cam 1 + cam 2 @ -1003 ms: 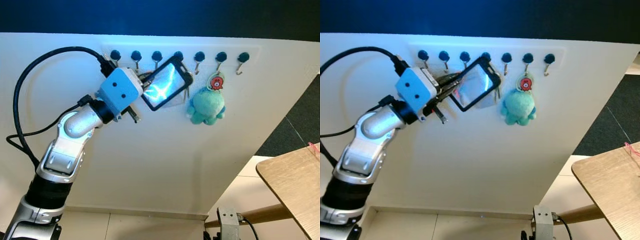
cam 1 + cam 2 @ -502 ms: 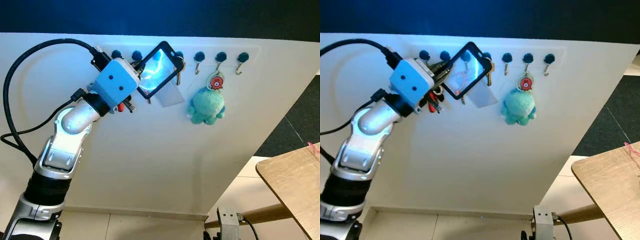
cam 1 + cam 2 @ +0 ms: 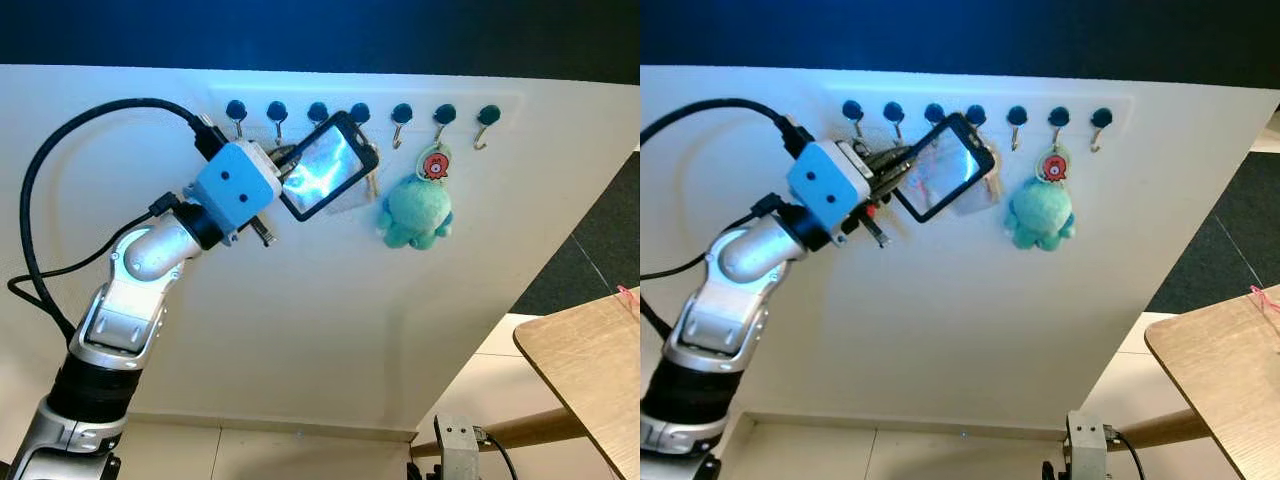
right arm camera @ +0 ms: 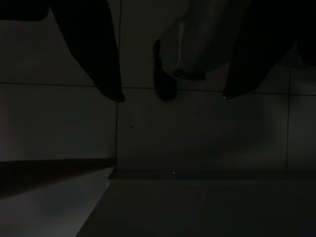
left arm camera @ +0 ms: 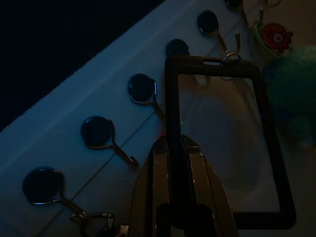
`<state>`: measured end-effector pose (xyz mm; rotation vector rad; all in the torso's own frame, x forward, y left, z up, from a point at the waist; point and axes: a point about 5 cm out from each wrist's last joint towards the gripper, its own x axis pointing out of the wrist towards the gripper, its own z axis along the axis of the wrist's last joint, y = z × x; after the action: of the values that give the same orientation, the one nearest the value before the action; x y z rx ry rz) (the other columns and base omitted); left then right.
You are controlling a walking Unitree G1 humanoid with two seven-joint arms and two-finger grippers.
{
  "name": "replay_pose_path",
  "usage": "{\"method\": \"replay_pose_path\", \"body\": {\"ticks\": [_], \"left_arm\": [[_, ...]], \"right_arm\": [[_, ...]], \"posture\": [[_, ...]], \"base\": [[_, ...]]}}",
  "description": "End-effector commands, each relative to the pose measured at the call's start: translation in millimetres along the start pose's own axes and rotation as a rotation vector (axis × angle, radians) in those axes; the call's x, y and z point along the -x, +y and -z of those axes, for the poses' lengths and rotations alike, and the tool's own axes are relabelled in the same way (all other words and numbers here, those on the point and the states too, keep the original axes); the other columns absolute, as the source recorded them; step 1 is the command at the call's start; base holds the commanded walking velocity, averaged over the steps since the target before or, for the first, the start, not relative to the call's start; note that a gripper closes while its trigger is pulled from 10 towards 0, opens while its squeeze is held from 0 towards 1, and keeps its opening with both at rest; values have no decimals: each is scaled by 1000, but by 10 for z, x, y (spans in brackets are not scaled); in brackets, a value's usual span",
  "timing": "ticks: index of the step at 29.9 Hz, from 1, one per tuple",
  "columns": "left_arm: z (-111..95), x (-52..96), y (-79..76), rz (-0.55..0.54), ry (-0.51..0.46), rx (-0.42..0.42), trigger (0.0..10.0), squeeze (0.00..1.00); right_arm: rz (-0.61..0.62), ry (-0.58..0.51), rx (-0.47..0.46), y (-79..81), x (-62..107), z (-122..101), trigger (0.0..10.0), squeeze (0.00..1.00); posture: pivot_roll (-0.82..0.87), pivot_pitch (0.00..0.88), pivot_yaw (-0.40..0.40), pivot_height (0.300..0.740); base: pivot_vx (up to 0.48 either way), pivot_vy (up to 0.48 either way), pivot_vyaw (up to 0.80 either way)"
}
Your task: Hang keys on a hook
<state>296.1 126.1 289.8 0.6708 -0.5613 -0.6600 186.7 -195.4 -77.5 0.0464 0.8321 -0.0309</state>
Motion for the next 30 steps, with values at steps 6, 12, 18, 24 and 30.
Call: {"method": "replay_pose_path", "body": {"ticks": [6, 12, 18, 24, 30], "left_arm": [[89, 46, 45, -5, 77, -51, 10000, 0], [7, 40, 129, -73, 10, -35, 10000, 0], [-110, 38, 51, -20, -91, -15, 10000, 0], [-77, 35, 6, -8, -68, -13, 10000, 0], [-101, 0, -2, -6, -78, -13, 10000, 0]], "right_arm": [[4, 11, -14, -6, 13, 45, 10000, 0], [5, 13, -17, -3, 16, 57, 10000, 0], [5, 13, -19, -2, 17, 59, 10000, 0], [3, 11, -20, 6, 14, 54, 10000, 0], [2, 10, -21, 11, 12, 51, 10000, 0]], "posture": [[33, 72, 6, 740], [33, 75, 7, 740], [35, 77, 6, 740], [35, 75, 7, 740], [36, 76, 8, 740]], "base": [[0, 0, 0], [0, 0, 0], [0, 0, 0], [0, 0, 0], [0, 0, 0]]}}
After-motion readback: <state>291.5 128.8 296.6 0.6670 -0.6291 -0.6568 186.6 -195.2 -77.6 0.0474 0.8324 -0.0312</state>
